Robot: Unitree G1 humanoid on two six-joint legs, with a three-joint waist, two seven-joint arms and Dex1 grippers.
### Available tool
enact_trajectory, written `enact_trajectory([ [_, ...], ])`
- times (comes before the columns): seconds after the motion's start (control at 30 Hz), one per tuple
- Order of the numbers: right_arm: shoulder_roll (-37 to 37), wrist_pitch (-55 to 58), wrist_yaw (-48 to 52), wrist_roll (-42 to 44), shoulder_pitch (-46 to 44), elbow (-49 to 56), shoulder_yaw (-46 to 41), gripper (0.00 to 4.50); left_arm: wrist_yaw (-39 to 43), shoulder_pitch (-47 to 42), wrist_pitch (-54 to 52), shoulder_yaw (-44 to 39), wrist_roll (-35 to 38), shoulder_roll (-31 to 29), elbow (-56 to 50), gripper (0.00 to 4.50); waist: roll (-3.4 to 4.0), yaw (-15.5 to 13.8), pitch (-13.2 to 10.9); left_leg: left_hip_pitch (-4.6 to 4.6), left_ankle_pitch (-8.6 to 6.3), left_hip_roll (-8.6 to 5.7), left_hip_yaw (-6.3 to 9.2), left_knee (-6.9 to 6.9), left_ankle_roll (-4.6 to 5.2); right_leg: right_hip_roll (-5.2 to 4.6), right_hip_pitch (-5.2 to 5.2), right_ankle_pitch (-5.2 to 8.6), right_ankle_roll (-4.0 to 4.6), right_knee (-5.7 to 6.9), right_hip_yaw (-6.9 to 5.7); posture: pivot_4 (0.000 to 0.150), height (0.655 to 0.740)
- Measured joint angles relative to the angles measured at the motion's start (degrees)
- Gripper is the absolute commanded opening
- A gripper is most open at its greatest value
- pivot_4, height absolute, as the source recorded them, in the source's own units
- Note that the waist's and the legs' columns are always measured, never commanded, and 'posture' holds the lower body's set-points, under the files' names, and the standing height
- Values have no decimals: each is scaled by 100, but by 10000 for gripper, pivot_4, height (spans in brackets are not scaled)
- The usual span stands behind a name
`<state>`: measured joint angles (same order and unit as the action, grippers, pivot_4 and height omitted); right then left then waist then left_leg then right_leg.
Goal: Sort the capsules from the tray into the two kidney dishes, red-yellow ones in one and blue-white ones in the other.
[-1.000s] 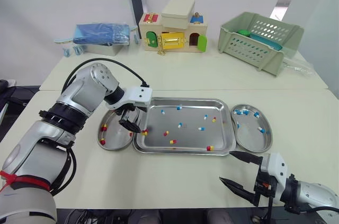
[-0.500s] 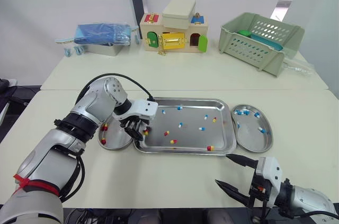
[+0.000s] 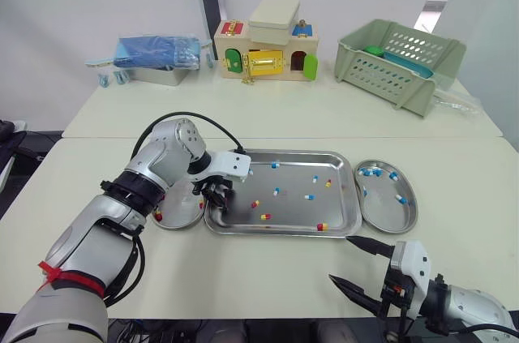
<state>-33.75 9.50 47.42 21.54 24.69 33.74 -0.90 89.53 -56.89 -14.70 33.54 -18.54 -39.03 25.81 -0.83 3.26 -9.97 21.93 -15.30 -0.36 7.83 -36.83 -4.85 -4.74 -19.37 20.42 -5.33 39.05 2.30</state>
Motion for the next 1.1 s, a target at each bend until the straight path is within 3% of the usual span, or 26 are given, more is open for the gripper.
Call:
enact_trajectory([
  [0.97, 98, -17, -136, -10, 64, 0, 228, 45000, 259, -114, 147, 249, -192, -68, -55, 26235, 0, 14, 0, -2, 0, 1, 0, 0, 0, 0, 0, 0, 0, 2, 1, 1500, 7400],
  [1.1, 106, -27, -137, -10, 77, -1, 229, 45000, 261, -121, 179, 258, -231, -51, -43, 18158, 0, 14, 0, -2, 0, 1, 0, 0, 0, 0, 0, 0, 0, 2, 0, 1500, 7400],
])
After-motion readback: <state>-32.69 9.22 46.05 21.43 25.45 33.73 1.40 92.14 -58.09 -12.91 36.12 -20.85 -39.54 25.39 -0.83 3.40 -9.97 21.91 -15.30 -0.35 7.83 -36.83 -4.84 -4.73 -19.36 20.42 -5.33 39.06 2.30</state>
